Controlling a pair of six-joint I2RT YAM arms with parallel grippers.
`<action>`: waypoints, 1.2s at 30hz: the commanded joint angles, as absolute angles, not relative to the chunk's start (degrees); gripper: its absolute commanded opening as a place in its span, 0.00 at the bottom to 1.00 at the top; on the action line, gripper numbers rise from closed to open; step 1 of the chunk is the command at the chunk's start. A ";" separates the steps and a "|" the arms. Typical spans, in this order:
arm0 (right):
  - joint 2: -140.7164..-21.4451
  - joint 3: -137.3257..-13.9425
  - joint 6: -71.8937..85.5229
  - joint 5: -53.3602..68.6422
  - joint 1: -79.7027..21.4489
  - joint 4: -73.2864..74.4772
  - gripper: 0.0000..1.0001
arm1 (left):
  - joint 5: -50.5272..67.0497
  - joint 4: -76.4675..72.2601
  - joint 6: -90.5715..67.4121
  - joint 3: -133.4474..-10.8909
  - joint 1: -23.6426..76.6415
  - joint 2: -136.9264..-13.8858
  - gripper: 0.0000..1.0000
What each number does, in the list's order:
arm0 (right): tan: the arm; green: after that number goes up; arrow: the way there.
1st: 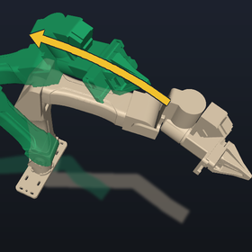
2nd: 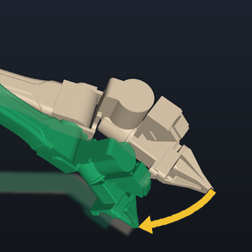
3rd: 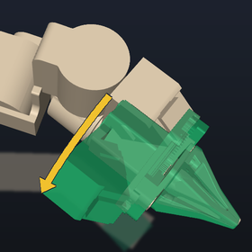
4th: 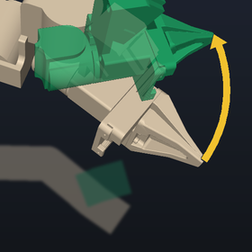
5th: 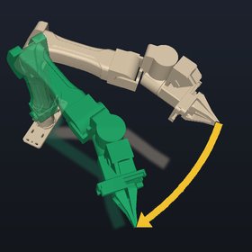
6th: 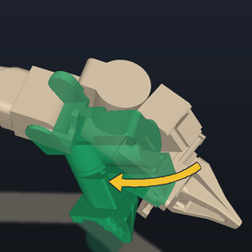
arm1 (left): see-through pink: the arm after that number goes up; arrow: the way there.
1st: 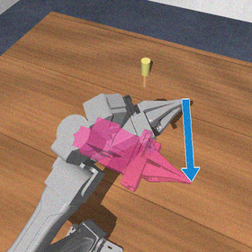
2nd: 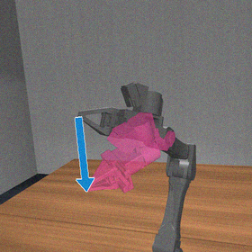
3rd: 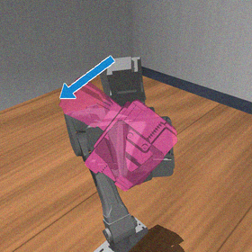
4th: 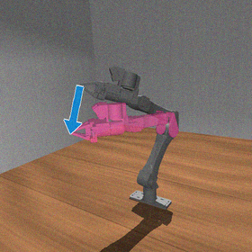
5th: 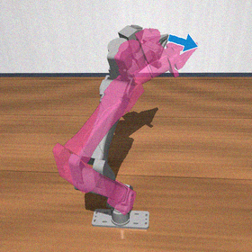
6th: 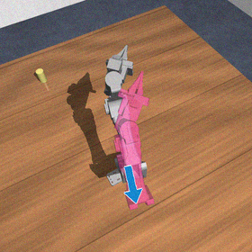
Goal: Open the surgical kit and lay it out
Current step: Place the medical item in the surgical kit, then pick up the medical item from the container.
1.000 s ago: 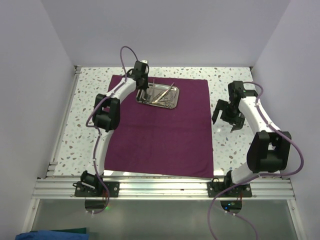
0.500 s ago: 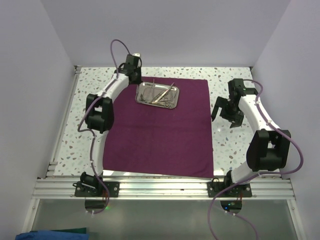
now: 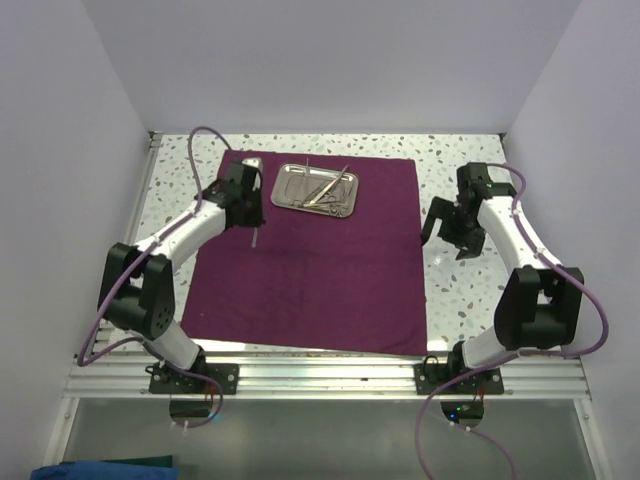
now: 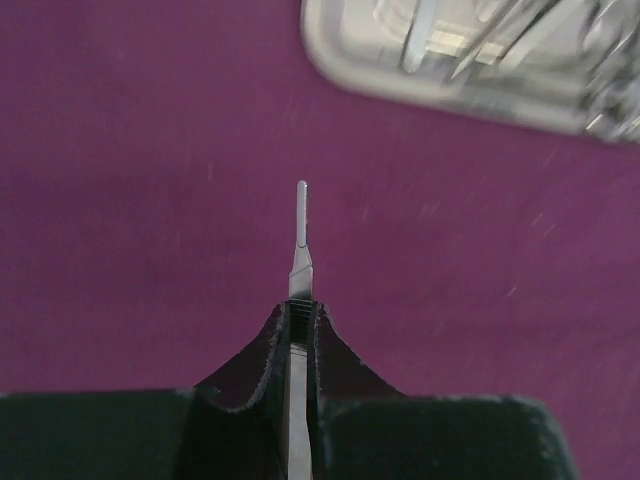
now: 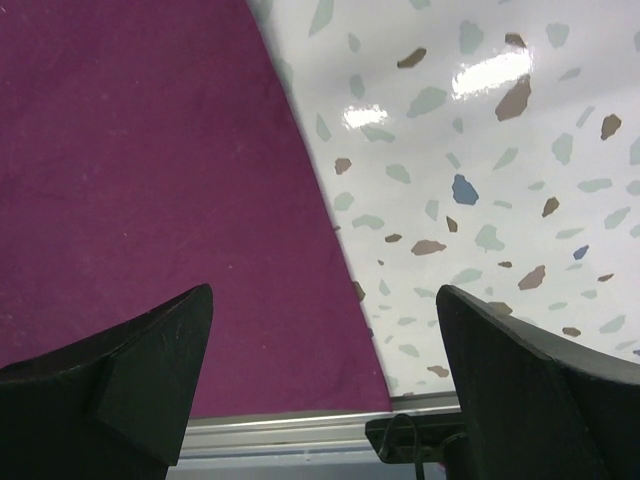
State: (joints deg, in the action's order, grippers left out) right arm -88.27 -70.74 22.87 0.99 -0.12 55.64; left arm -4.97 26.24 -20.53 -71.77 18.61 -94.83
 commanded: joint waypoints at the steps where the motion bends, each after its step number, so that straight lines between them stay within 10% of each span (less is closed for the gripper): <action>1: -84.64 -68.47 22.41 2.37 -0.35 54.41 0.98 | -4.75 24.53 -24.52 -62.60 18.89 -89.66 0.00; 9: -81.92 -65.48 22.15 1.93 -0.44 54.05 0.98 | -4.31 22.41 -26.98 -53.09 20.74 -87.36 0.02; 14: -80.25 -64.87 22.24 0.88 -0.35 54.58 0.98 | -5.80 24.69 -25.49 -56.15 20.92 -87.28 0.59; 17: -78.58 -64.25 22.50 0.26 -0.35 55.02 0.98 | -7.73 25.66 -23.56 -61.77 20.92 -88.68 0.76; 36: -71.63 -62.57 24.87 -2.11 -0.44 61.60 0.98 | -4.40 26.90 -23.02 -119.69 20.74 -133.05 0.72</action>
